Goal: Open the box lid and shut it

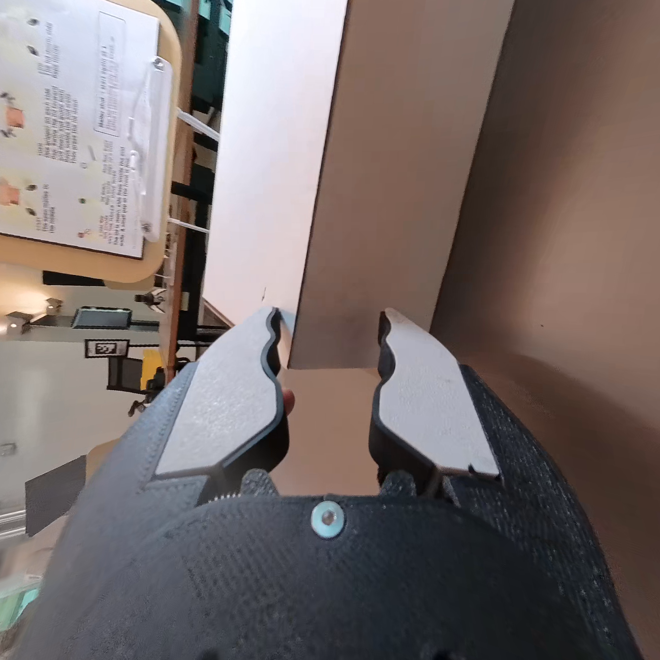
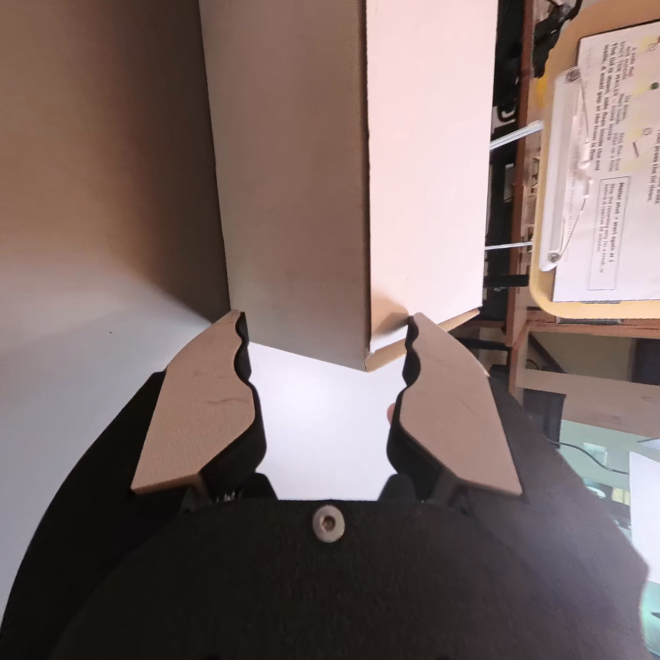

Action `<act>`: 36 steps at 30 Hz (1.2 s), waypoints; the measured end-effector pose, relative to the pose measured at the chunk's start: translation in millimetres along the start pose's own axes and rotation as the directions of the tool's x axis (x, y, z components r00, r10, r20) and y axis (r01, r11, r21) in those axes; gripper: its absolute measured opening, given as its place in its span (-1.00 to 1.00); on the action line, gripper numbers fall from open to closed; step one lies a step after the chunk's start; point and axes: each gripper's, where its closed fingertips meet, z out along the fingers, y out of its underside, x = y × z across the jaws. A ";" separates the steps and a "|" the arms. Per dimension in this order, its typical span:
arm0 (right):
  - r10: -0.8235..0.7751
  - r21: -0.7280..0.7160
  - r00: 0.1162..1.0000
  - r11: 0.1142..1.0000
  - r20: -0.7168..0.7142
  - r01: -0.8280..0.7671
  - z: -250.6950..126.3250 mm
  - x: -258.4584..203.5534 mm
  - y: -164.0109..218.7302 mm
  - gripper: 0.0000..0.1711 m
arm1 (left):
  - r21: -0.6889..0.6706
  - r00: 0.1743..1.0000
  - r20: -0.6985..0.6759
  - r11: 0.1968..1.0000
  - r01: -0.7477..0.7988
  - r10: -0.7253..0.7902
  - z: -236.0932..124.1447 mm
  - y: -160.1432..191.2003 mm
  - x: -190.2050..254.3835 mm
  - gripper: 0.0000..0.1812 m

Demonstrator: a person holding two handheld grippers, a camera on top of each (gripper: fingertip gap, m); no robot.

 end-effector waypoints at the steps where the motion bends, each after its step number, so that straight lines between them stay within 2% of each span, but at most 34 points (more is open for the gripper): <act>1: 0.003 0.009 1.000 1.000 -0.003 -0.003 -0.3 -0.1 0.1 -0.01 | 0.012 1.000 0.016 1.000 0.014 -0.014 0.2 -0.4 -2.2 -0.46; 4: 0.085 0.042 0.996 0.995 0.032 -0.086 -3.2 1.3 -4.3 -0.04 | 0.054 0.992 -0.031 0.991 0.123 -0.121 -2.3 -3.9 -3.6 -0.50; 6: 0.210 0.082 0.974 0.973 0.087 -0.217 -6.8 2.3 -10.0 -0.01 | 0.108 0.963 -0.120 0.961 0.253 -0.240 -9.2 -11.0 -3.5 -0.42; 8: 0.403 0.154 0.905 0.894 0.135 -0.421 -12.9 13.5 -15.6 0.08 | 0.188 0.876 -0.198 0.860 0.475 -0.440 -18.2 -18.3 -14.8 -0.34; 11: 0.661 0.237 0.721 0.681 0.207 -0.692 -17.6 39.3 -8.4 0.18 | 0.228 0.671 -0.274 0.631 0.742 -0.689 -21.5 -5.1 -42.0 -0.20; 14: 0.782 0.189 0.547 0.513 0.300 -0.837 -3.5 44.2 7.2 0.30 | 0.170 0.495 -0.367 0.467 0.868 -0.787 -9.5 12.3 -43.8 -0.01; 16: 0.785 0.146 0.465 0.447 0.409 -0.883 5.9 34.1 1.6 0.33 | 0.138 0.434 -0.446 0.419 0.897 -0.782 -3.1 8.0 -34.5 0.05; 18: 0.736 0.127 0.459 0.462 0.497 -0.878 12.1 18.8 -17.2 0.33 | 0.127 0.445 -0.495 0.445 0.887 -0.746 2.6 -7.6 -20.5 0.12; 19: 0.719 0.140 0.526 0.526 0.454 -0.839 17.2 16.1 -19.4 0.34 | 0.147 0.502 -0.424 0.490 0.859 -0.753 10.1 -8.2 -20.1 0.18; 20: 0.683 0.125 0.610 0.618 0.402 -0.776 21.9 11.3 -17.5 0.36 | 0.147 0.590 -0.349 0.579 0.802 -0.728 16.4 -4.8 -16.7 0.17; 21: 0.658 0.107 0.657 0.672 0.369 -0.733 24.4 8.7 -15.2 0.36 | 0.141 0.647 -0.299 0.638 0.757 -0.702 19.6 -2.3 -14.6 0.15; 22: 0.655 0.101 0.660 0.677 0.369 -0.729 24.4 8.1 -15.2 0.38 | 0.139 0.660 -0.281 0.651 0.747 -0.697 20.4 -1.6 -14.1 0.14; 24: 0.682 0.119 0.625 0.634 0.380 -0.764 22.7 12.1 -12.9 0.33 | 0.156 0.624 -0.309 0.609 0.778 -0.718 15.8 -4.1 -15.5 0.04; 26: 0.694 0.137 0.617 0.617 0.371 -0.775 21.7 14.2 -9.3 0.28 | 0.173 0.621 -0.307 0.599 0.782 -0.721 13.0 -5.4 -14.6 -0.03; 28: 0.702 0.150 0.616 0.608 0.356 -0.780 21.7 14.5 -9.2 0.27 | 0.188 0.641 -0.276 0.614 0.766 -0.716 13.7 -5.3 -13.2 -0.03; 30: 0.718 0.171 0.608 0.588 0.338 -0.790 21.0 15.3 -9.0 0.27 | 0.209 0.631 -0.272 0.595 0.776 -0.727 13.5 -5.5 -13.7 -0.03; 36: 0.804 0.386 0.511 0.386 0.305 -0.838 8.0 28.0 -1.3 0.20 | 0.339 0.569 -0.297 0.472 0.814 -0.767 4.0 -0.6 -15.3 -0.09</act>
